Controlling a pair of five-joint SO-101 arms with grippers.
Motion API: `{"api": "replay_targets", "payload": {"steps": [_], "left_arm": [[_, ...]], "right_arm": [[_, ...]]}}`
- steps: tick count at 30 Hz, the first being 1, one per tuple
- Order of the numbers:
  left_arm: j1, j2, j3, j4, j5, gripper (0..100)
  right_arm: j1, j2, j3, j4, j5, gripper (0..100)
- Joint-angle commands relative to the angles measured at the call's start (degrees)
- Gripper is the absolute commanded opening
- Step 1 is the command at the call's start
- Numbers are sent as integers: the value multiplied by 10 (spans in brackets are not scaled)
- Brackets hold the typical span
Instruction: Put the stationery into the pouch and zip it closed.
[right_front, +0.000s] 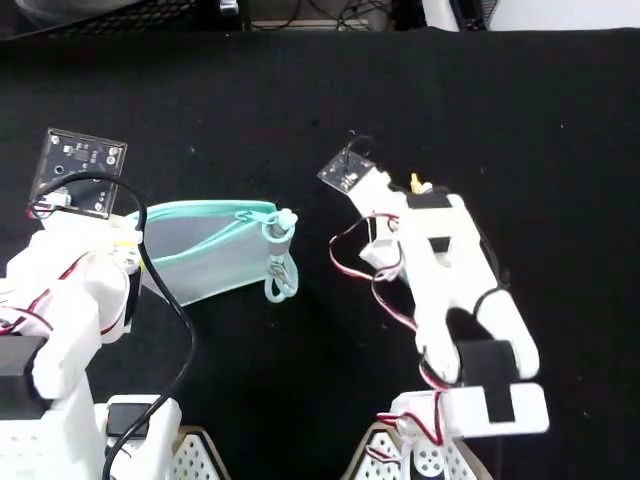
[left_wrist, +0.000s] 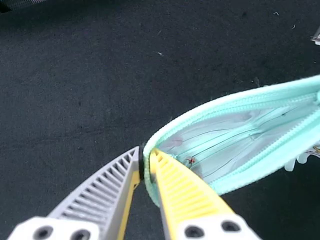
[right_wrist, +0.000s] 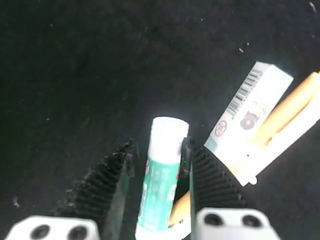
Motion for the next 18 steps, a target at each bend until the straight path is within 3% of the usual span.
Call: {"api": "replay_targets", "payload": {"steps": [1, 11, 14, 18], "left_arm": [[-4, 5, 44, 6, -1, 32], [-5, 5, 44, 7, -1, 32], [-5, 5, 44, 7, -1, 32], [-5, 5, 51, 6, -3, 32]], "right_arm": [[4, 22, -45, -7, 4, 145], [4, 102, -72, -8, 30, 136], [4, 87, -68, -7, 28, 10], [0, 15, -26, 9, 29, 14]]}}
